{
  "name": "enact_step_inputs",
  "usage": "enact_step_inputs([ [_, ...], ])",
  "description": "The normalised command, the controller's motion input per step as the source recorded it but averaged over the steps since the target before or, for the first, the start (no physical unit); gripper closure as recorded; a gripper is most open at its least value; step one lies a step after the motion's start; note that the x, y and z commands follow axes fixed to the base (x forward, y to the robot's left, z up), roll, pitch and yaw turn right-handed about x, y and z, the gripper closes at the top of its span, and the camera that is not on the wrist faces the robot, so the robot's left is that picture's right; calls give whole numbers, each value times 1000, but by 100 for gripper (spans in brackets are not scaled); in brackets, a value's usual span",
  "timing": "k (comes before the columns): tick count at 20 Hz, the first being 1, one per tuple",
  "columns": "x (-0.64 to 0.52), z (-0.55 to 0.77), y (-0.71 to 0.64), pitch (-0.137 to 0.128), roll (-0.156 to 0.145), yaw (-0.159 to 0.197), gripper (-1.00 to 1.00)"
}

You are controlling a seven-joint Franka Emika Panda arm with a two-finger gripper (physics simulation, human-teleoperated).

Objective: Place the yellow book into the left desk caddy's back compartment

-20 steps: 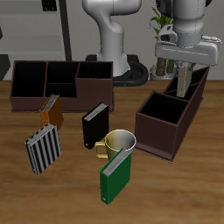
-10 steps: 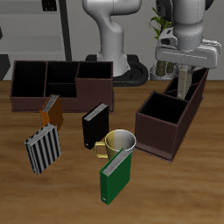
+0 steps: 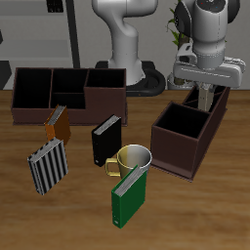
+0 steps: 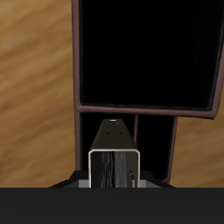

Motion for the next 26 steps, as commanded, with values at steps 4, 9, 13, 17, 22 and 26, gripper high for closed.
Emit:
enact_step_inputs([
  [4,69,-224,-1,36,2,-10,100],
  [9,29,-229,47,36,4,-4,100],
  [13,20,-234,30,34,4,1,100],
  [17,70,-363,92,59,-27,45,100],
  [22,68,-246,-36,65,-8,-32,-100],
  [26,-27,-74,-57,16,-9,-23,-100],
])
